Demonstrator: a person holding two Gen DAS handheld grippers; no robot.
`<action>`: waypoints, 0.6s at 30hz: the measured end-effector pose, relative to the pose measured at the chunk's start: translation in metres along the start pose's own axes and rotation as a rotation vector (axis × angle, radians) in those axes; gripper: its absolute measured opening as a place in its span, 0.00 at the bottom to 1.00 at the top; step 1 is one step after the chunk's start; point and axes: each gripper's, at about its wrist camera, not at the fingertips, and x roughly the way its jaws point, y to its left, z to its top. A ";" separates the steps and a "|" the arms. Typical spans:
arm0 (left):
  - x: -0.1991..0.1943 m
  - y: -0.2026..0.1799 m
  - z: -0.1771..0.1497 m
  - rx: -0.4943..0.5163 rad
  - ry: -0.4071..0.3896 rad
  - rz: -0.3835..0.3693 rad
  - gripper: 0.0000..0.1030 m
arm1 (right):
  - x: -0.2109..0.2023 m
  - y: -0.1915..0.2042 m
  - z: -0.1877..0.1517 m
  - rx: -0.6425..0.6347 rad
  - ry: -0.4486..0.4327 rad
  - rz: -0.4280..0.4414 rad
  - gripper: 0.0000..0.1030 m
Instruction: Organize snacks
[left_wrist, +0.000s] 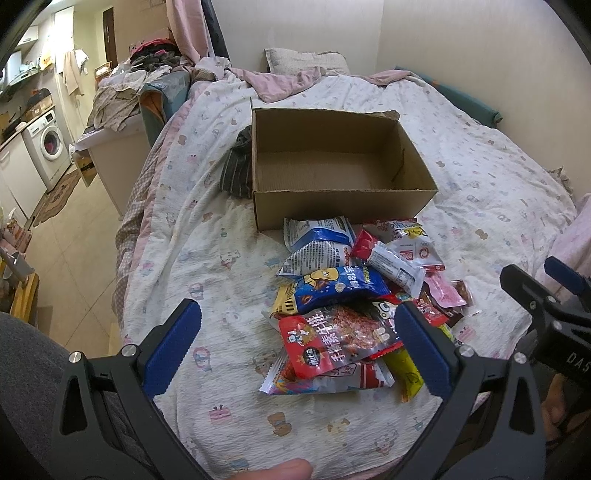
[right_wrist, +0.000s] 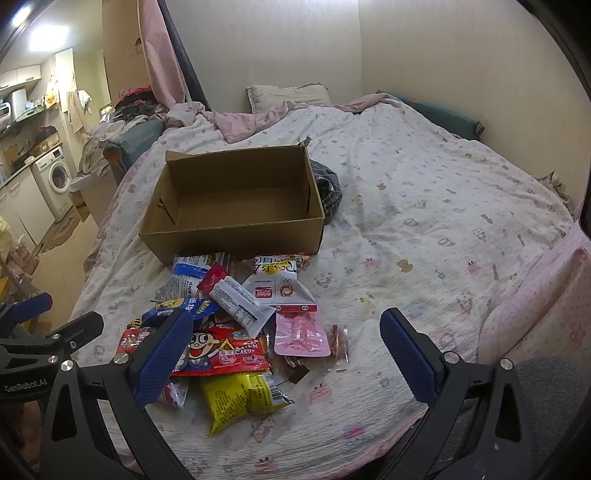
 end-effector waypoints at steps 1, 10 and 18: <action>0.000 0.000 0.000 -0.001 -0.001 -0.001 1.00 | 0.000 0.000 0.000 0.000 0.001 -0.002 1.00; 0.000 -0.001 0.000 0.000 0.000 0.000 1.00 | 0.000 0.000 0.000 -0.001 0.000 -0.001 1.00; 0.001 0.001 0.000 0.002 0.002 -0.002 1.00 | 0.001 0.000 0.000 -0.001 0.003 0.002 1.00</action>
